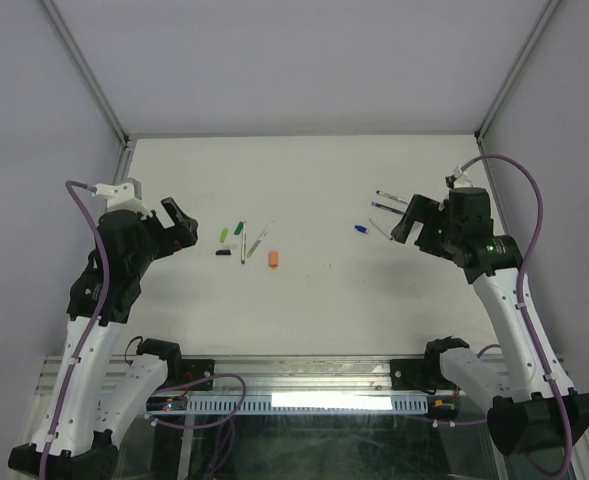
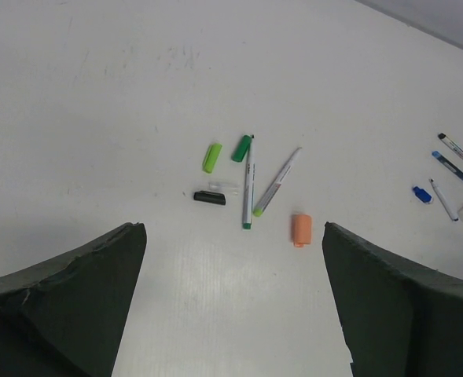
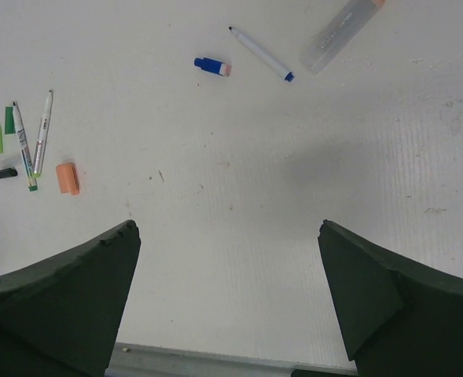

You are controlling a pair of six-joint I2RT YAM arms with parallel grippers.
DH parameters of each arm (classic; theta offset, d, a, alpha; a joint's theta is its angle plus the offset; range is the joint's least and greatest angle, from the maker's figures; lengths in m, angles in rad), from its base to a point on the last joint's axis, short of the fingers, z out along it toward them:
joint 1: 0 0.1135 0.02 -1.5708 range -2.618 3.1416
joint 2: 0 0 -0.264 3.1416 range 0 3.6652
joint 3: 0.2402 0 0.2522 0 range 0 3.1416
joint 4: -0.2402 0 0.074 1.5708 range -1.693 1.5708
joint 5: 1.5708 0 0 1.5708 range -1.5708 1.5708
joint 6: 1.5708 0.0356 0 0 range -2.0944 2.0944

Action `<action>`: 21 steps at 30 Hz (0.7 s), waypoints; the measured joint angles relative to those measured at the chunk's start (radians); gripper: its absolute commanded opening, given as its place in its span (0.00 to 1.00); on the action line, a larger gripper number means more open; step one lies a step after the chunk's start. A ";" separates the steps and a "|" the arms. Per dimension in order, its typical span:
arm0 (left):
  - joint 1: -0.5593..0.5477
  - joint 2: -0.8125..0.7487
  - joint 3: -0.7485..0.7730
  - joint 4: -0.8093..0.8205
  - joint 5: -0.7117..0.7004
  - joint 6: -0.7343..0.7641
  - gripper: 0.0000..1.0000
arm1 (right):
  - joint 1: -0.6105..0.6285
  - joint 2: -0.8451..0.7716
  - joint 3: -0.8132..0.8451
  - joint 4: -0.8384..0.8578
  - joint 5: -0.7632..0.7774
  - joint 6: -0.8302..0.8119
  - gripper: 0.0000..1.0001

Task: Insert the pens into the pen caps
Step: Pick up the pen from the center of the board.

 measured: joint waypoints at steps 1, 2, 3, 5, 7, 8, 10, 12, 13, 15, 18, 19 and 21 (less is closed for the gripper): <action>0.000 0.008 0.000 0.000 -0.003 -0.001 0.99 | 0.000 -0.001 -0.007 0.000 0.001 0.001 1.00; 0.000 0.018 0.000 -0.002 -0.007 -0.002 0.99 | 0.000 0.000 -0.015 0.001 0.000 0.003 1.00; 0.000 0.030 0.001 -0.006 -0.014 -0.003 0.99 | 0.000 0.000 -0.025 0.002 -0.005 0.003 1.00; 0.000 0.058 0.009 -0.023 -0.034 -0.003 0.99 | 0.000 0.000 -0.040 0.003 -0.022 0.006 1.00; 0.000 0.089 0.015 -0.032 -0.061 -0.004 0.99 | 0.000 0.000 -0.051 0.005 -0.043 0.009 1.00; 0.000 0.098 0.017 -0.036 -0.074 -0.006 0.99 | 0.000 0.002 -0.053 0.005 -0.051 0.010 1.00; 0.000 0.106 0.018 -0.040 -0.098 -0.009 0.99 | 0.000 0.010 -0.053 0.009 -0.069 0.011 0.99; 0.000 0.106 0.018 -0.037 -0.108 -0.010 0.99 | 0.000 0.019 -0.053 0.018 -0.076 0.016 0.99; 0.000 0.105 0.018 -0.029 -0.108 -0.009 0.99 | 0.000 0.024 -0.053 0.023 -0.076 0.019 0.99; 0.000 0.105 0.017 -0.006 -0.103 -0.008 0.99 | 0.000 0.039 -0.053 0.032 -0.071 0.026 0.98; 0.000 0.109 0.008 0.042 -0.076 -0.002 0.99 | 0.000 0.072 -0.053 0.037 -0.041 0.038 0.97; 0.000 0.113 0.004 0.058 -0.063 0.002 0.99 | 0.000 0.085 -0.053 0.038 -0.022 0.047 0.97; 0.000 0.126 -0.009 0.090 -0.040 0.015 0.99 | 0.000 0.108 -0.053 0.045 0.024 0.071 0.97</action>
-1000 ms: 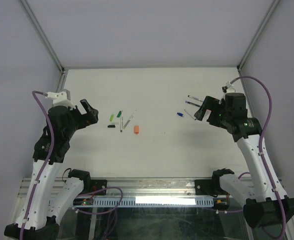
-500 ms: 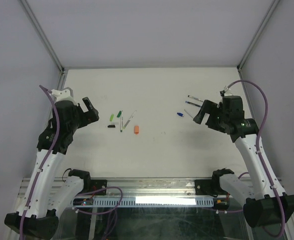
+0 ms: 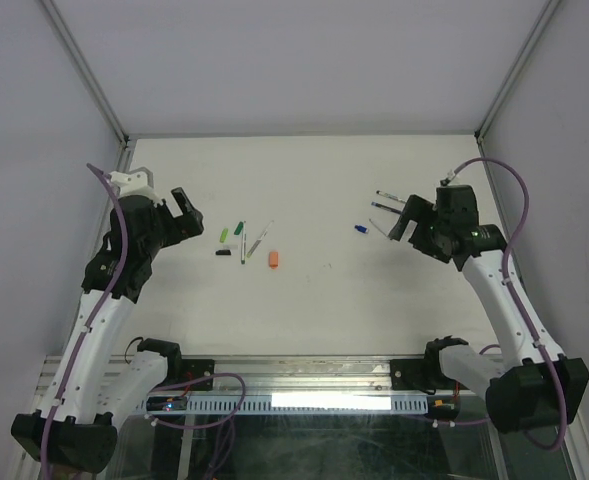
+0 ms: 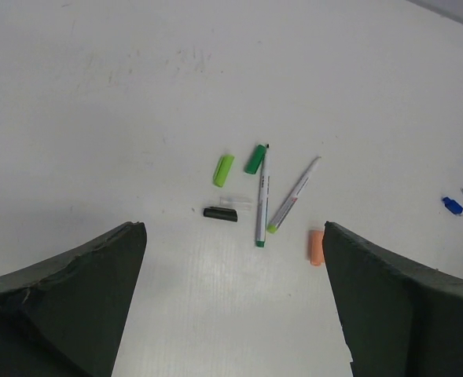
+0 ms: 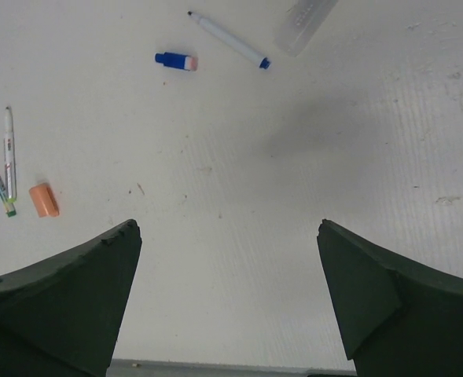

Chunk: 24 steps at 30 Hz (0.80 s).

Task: Insert the pens into the pen caps
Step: Pick up the pen from the center of the board.

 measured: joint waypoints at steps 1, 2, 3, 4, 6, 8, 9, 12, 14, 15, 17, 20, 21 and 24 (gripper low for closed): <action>0.000 0.010 -0.010 0.017 0.011 0.012 0.99 | 0.000 0.008 0.000 0.005 0.022 0.012 0.97; 0.000 0.017 -0.018 0.026 0.021 0.023 0.99 | 0.000 0.017 0.000 0.010 0.047 0.025 0.97; 0.000 0.021 -0.027 0.035 0.030 0.034 0.99 | 0.000 0.027 0.000 0.015 0.077 0.041 0.97; 0.000 0.024 -0.042 0.049 0.034 0.047 0.99 | 0.000 0.037 0.000 0.020 0.099 0.053 0.97; 0.000 0.021 -0.068 0.065 0.035 0.061 0.99 | 0.000 0.072 0.000 0.031 0.148 0.082 0.95; 0.000 0.006 -0.105 0.080 0.044 0.066 0.99 | -0.002 0.112 0.000 0.039 0.181 0.106 0.94; 0.000 -0.003 -0.120 0.081 0.053 0.068 0.99 | -0.003 0.137 0.000 0.043 0.196 0.119 0.93; -0.002 -0.014 -0.134 0.086 0.061 0.073 0.99 | -0.017 0.225 0.001 0.060 0.228 0.152 0.90; -0.003 -0.015 -0.135 0.099 0.063 0.077 0.99 | -0.025 0.274 0.001 0.070 0.245 0.169 0.89; -0.007 -0.014 -0.135 0.104 0.064 0.079 0.99 | -0.028 0.296 0.002 0.076 0.250 0.176 0.88; -0.016 -0.013 -0.135 0.111 0.064 0.081 0.99 | -0.032 0.343 0.010 0.085 0.259 0.190 0.86; -0.027 -0.006 -0.135 0.123 0.074 0.084 0.99 | -0.035 0.428 0.046 0.097 0.272 0.203 0.85; -0.029 -0.004 -0.135 0.123 0.079 0.084 0.99 | -0.036 0.454 0.061 0.100 0.274 0.206 0.85; -0.037 -0.001 -0.136 0.123 0.088 0.084 0.99 | -0.037 0.538 0.124 0.113 0.279 0.212 0.81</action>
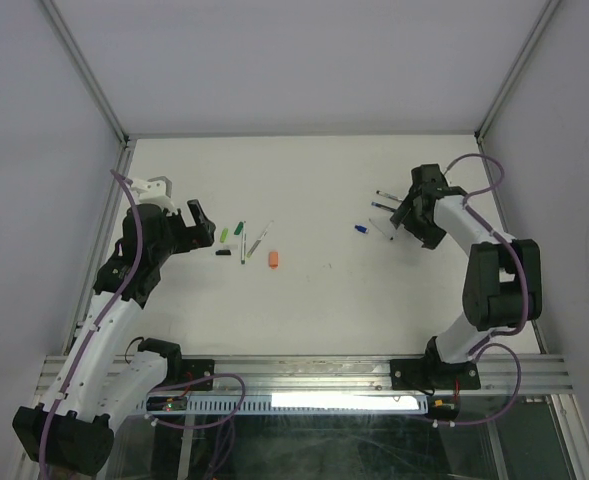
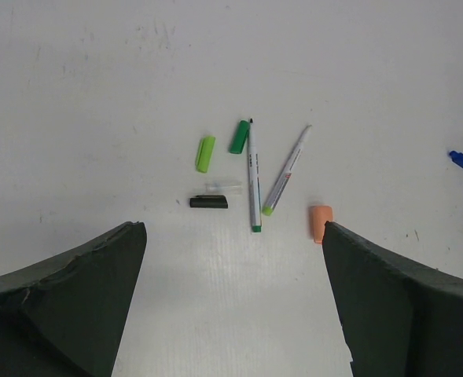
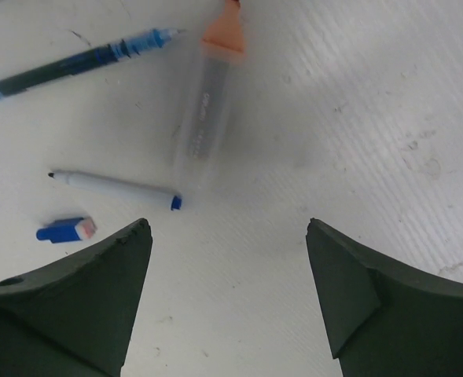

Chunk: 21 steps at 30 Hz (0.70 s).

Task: Insert the pens into the pen caps
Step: Pick up the pen from the center of the board.

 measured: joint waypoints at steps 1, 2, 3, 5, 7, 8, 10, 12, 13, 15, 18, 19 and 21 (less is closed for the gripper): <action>-0.005 0.000 -0.001 0.002 0.002 0.000 0.99 | 0.000 0.027 0.023 0.006 0.002 0.003 0.79; -0.005 0.000 -0.002 0.004 0.004 0.001 0.99 | 0.000 0.050 0.042 0.010 0.006 0.005 0.76; -0.005 0.000 -0.002 0.005 0.008 0.001 0.99 | 0.000 0.070 0.060 0.012 0.010 0.007 0.74; -0.005 0.000 -0.002 0.006 0.018 0.002 0.99 | 0.000 0.112 0.095 0.017 0.021 0.011 0.69; -0.005 0.000 -0.002 0.006 0.020 0.002 0.99 | -0.001 0.153 0.128 0.016 0.034 0.014 0.66; -0.005 0.000 -0.002 0.006 0.021 0.002 0.99 | -0.001 0.169 0.139 0.017 0.042 0.015 0.66; -0.005 0.000 -0.002 0.007 0.022 0.002 0.99 | -0.001 0.203 0.163 0.012 0.058 0.015 0.65; -0.005 0.000 -0.002 0.007 0.024 0.002 0.99 | -0.001 0.224 0.177 0.008 0.072 0.016 0.64; -0.005 0.000 -0.002 0.007 0.024 0.002 0.99 | -0.001 0.235 0.181 0.006 0.078 0.016 0.63; -0.005 0.000 -0.002 0.008 0.024 0.002 0.99 | -0.001 0.249 0.184 0.002 0.086 0.015 0.61; -0.005 0.000 -0.003 0.013 0.024 0.002 0.99 | -0.001 0.267 0.184 0.000 0.089 0.015 0.59; -0.005 0.000 -0.003 0.016 0.025 0.002 0.99 | -0.001 0.274 0.184 0.001 0.089 0.015 0.57; -0.005 0.000 -0.003 0.019 0.026 0.002 0.99 | -0.001 0.289 0.184 0.002 0.088 0.014 0.54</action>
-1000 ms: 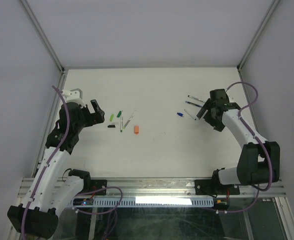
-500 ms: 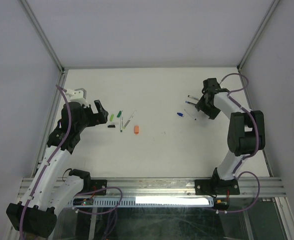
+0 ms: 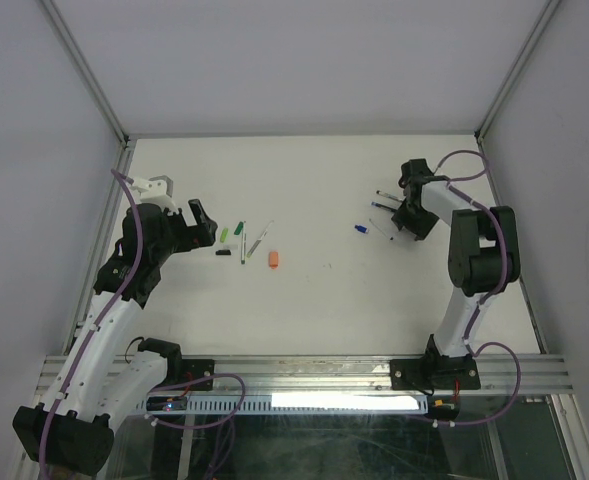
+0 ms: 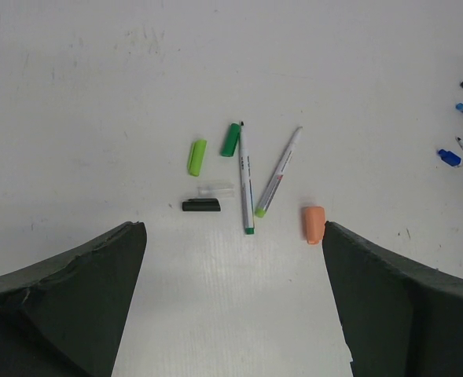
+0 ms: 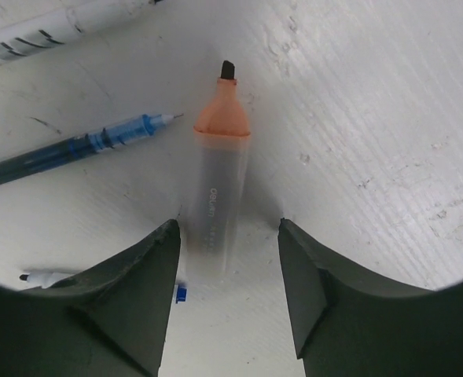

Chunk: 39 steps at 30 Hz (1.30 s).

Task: Insert the pens into the pen caps
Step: Pick up the pen from the center of the board.

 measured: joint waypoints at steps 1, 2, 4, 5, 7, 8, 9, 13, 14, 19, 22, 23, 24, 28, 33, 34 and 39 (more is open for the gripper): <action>0.000 0.000 0.000 0.002 0.000 0.000 0.99 | 0.000 0.007 0.000 0.002 -0.003 0.002 0.52; 0.000 0.000 0.000 0.002 0.000 0.000 0.99 | 0.000 0.008 0.000 0.008 -0.006 0.001 0.49; 0.000 0.000 0.000 0.002 0.000 0.000 0.99 | 0.000 0.010 0.000 0.016 -0.011 0.000 0.44; 0.000 0.000 0.000 0.003 0.000 0.000 0.99 | 0.000 0.010 0.000 0.023 -0.014 0.001 0.42; 0.000 0.000 0.000 0.003 0.000 0.000 0.99 | 0.000 0.010 -0.003 0.033 -0.015 0.001 0.42; 0.000 0.000 0.000 0.003 0.000 0.000 0.99 | 0.000 0.010 -0.008 0.041 -0.014 0.001 0.41; 0.000 0.000 0.000 0.003 0.000 0.000 0.99 | 0.000 0.006 -0.014 0.048 -0.013 0.001 0.40; 0.000 0.000 0.000 0.003 0.001 0.000 0.99 | -0.003 -0.024 -0.058 0.079 -0.001 0.005 0.37; 0.000 0.000 0.000 0.003 0.001 0.000 0.99 | -0.005 -0.037 -0.074 0.085 0.003 0.005 0.36; 0.000 0.002 0.000 0.003 0.002 0.000 0.99 | -0.019 -0.121 -0.176 0.087 0.017 0.013 0.30; 0.000 0.004 0.000 0.003 0.002 0.000 0.99 | -0.021 -0.178 -0.232 0.067 0.019 0.007 0.28; 0.000 0.005 0.000 0.003 0.003 0.000 0.99 | -0.021 -0.199 -0.249 0.062 0.018 0.004 0.26; 0.000 0.006 0.000 0.003 0.004 0.000 0.99 | -0.020 -0.226 -0.267 0.055 0.014 -0.002 0.26; 0.000 0.010 0.000 0.004 0.014 0.000 0.99 | 0.011 -0.346 -0.320 0.043 -0.001 -0.020 0.25; 0.000 0.014 0.000 0.005 0.019 0.000 0.99 | 0.194 -0.463 -0.333 0.043 -0.037 -0.045 0.26; 0.000 0.014 0.000 0.005 0.019 0.000 0.99 | 0.251 -0.475 -0.333 0.048 -0.048 -0.051 0.25; 0.000 0.016 0.000 0.006 0.019 0.000 0.99 | 0.481 -0.474 -0.336 0.087 -0.120 -0.087 0.26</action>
